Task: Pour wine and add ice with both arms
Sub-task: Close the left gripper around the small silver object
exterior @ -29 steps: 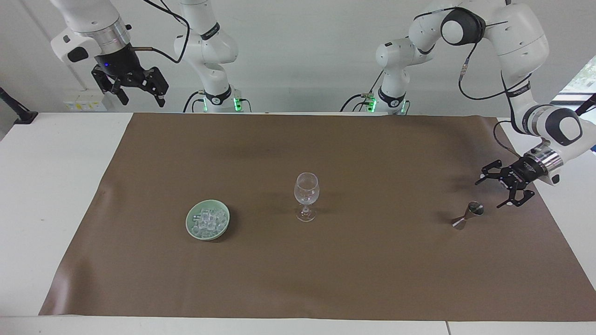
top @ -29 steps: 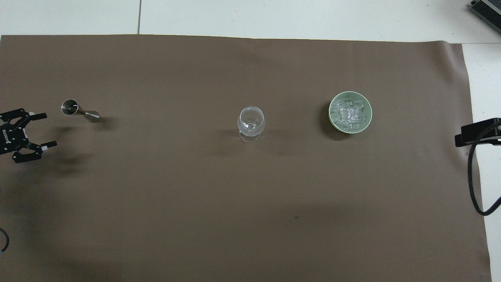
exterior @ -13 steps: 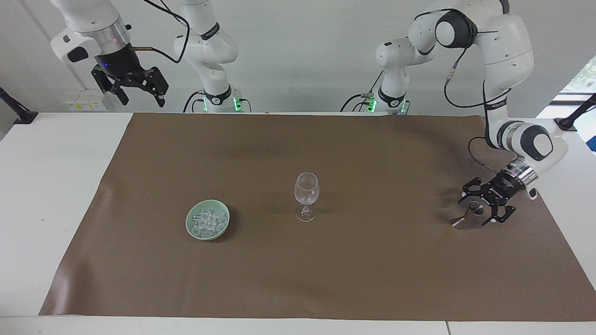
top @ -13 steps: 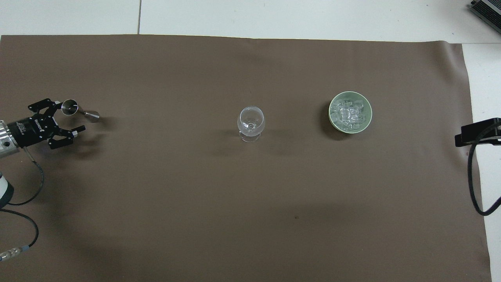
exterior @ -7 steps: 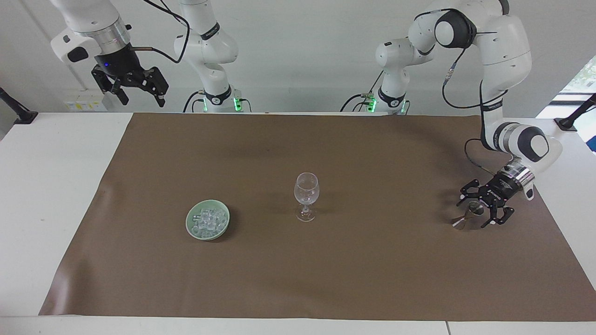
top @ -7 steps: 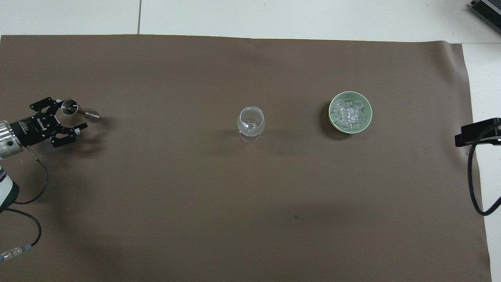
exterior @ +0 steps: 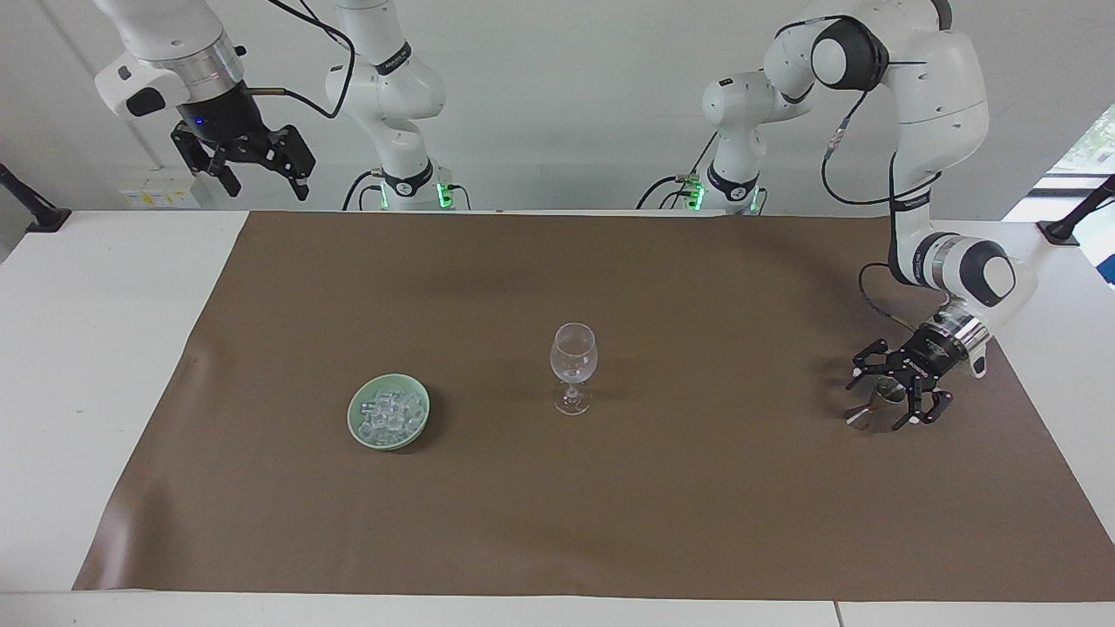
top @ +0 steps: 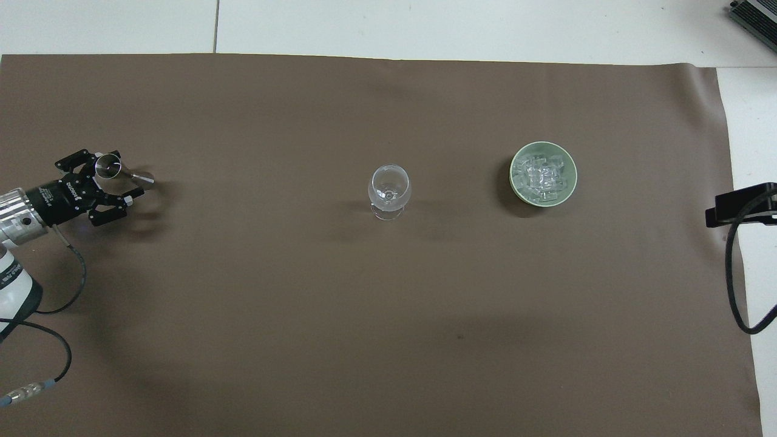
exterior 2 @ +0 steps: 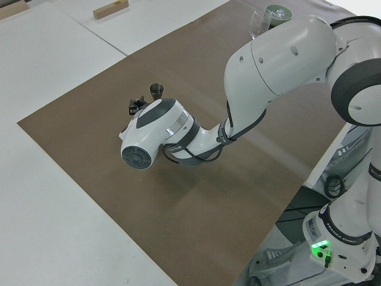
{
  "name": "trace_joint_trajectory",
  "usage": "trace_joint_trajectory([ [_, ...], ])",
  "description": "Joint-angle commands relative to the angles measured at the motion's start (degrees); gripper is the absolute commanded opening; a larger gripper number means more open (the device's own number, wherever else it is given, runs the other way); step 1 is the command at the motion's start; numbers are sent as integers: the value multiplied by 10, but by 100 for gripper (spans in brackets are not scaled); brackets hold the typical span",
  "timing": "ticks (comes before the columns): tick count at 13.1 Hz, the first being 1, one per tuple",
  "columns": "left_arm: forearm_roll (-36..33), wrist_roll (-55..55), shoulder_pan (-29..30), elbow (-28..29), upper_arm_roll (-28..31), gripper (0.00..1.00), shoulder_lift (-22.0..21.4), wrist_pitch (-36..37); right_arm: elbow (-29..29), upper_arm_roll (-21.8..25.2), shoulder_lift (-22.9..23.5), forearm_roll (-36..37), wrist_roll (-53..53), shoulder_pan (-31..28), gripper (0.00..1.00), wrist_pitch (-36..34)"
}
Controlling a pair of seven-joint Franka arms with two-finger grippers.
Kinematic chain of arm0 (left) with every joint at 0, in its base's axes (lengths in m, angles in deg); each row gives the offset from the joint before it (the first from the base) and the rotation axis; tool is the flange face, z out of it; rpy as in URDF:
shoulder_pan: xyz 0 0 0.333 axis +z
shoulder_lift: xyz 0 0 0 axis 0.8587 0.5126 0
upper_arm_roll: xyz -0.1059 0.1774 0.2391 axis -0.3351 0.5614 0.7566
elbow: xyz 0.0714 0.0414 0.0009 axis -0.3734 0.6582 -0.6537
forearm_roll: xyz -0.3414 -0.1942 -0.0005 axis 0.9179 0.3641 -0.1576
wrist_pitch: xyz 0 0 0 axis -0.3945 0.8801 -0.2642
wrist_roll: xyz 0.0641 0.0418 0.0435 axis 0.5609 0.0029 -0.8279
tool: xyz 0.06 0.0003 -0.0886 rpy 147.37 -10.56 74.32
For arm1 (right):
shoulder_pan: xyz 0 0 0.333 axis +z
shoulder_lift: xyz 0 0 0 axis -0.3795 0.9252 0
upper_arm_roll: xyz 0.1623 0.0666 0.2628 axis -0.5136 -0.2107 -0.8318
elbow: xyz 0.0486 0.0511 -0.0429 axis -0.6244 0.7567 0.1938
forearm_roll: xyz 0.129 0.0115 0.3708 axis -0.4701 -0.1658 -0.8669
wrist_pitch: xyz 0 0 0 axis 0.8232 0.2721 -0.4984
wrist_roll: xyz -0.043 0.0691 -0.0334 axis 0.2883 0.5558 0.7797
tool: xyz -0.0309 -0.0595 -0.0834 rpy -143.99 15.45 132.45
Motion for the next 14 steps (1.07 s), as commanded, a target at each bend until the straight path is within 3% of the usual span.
trace_joint_trajectory([
  [1,16,9,-9,14,6,100,-7,-14,-6,0,0,-11,9,-3,100,-11],
  [6,16,7,-10,14,5,100,-7,-15,-6,0,0,-11,9,-3,100,-11],
  [9,17,7,-10,15,5,80,-8,-15,-6,0,1,-11,9,-3,100,-11],
  [14,17,7,-9,15,5,70,-8,-15,-6,0,0,-11,9,-3,100,-11],
])
